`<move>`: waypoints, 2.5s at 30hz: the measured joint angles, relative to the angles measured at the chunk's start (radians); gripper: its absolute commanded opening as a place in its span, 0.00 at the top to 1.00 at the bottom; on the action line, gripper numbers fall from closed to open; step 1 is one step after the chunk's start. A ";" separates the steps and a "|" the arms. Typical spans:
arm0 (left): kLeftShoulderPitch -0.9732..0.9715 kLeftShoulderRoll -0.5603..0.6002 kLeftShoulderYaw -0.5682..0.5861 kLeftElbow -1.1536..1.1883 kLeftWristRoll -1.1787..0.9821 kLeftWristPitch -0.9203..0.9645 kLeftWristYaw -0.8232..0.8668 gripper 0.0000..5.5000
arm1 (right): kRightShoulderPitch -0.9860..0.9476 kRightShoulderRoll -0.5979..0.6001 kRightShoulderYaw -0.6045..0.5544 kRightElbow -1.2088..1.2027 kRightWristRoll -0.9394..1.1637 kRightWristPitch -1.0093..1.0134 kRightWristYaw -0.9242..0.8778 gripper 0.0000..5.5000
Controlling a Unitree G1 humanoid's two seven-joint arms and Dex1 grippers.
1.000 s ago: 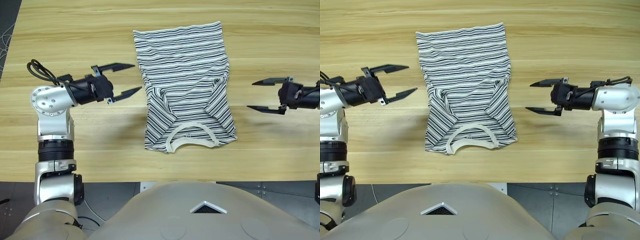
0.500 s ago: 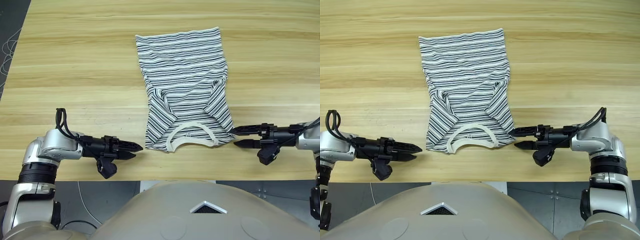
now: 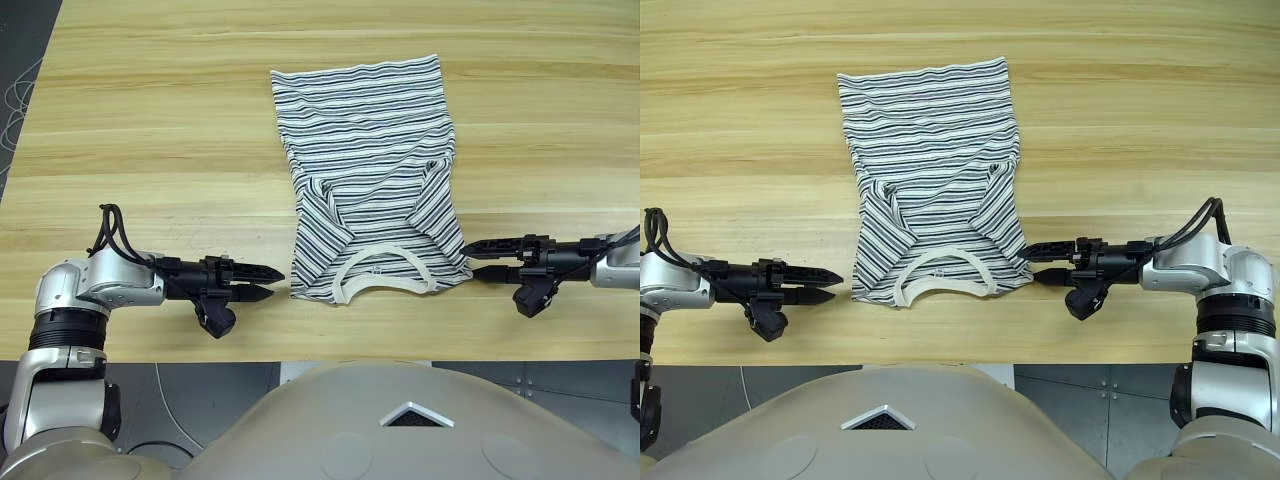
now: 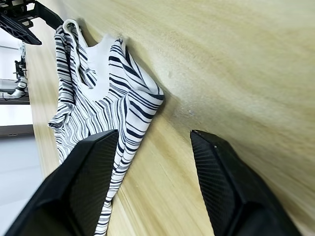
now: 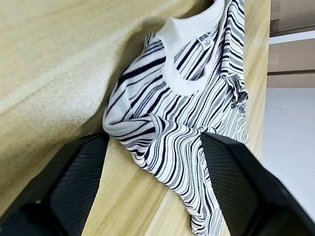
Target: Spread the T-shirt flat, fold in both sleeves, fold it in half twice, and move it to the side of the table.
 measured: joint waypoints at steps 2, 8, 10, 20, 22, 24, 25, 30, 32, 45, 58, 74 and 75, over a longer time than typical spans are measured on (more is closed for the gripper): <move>-0.005 -0.007 -0.022 -0.002 0.017 0.011 0.041 0.50 | 0.001 -0.003 0.019 -0.014 -0.027 0.008 -0.050 0.37; -0.031 -0.021 -0.073 -0.003 0.083 0.029 0.154 0.50 | 0.025 -0.005 0.087 -0.086 -0.068 0.027 -0.156 0.37; -0.043 -0.023 -0.085 0.000 0.119 0.035 0.204 0.50 | 0.028 -0.009 0.107 -0.103 -0.086 0.042 -0.196 0.37; -0.083 -0.018 -0.182 -0.003 0.238 0.111 0.428 0.50 | -0.002 -0.047 0.241 -0.155 -0.207 0.171 -0.448 0.37; -0.092 -0.016 -0.203 -0.002 0.271 0.126 0.488 0.50 | -0.009 -0.056 0.267 -0.158 -0.220 0.196 -0.491 0.37; -0.097 -0.012 -0.231 0.002 0.304 0.149 0.566 0.50 | -0.016 -0.071 0.297 -0.165 -0.230 0.217 -0.528 0.44; -0.099 -0.006 -0.248 0.004 0.321 0.164 0.612 0.50 | -0.020 -0.079 0.315 -0.166 -0.238 0.230 -0.545 0.49; -0.133 0.012 -0.333 0.006 0.368 0.221 0.722 0.63 | -0.044 -0.110 0.402 -0.165 -0.267 0.282 -0.614 0.67; -0.141 0.022 -0.367 0.013 0.386 0.236 0.763 0.68 | -0.052 -0.121 0.432 -0.164 -0.277 0.299 -0.636 0.73; -0.273 0.079 -0.551 0.082 0.468 0.316 0.998 0.92 | -0.083 -0.161 0.547 -0.173 -0.291 0.370 -0.700 0.98; -0.335 0.089 -0.629 0.125 0.425 0.311 0.999 0.98 | -0.083 -0.162 0.563 -0.184 -0.212 0.377 -0.634 0.98; -0.305 0.083 -0.655 0.058 -0.239 0.441 0.289 0.98 | -0.066 -0.165 0.661 -0.190 0.563 0.449 -0.081 0.98; -0.296 0.086 -0.660 0.021 -0.292 0.471 0.232 0.98 | -0.066 -0.166 0.664 -0.199 0.607 0.462 -0.052 0.98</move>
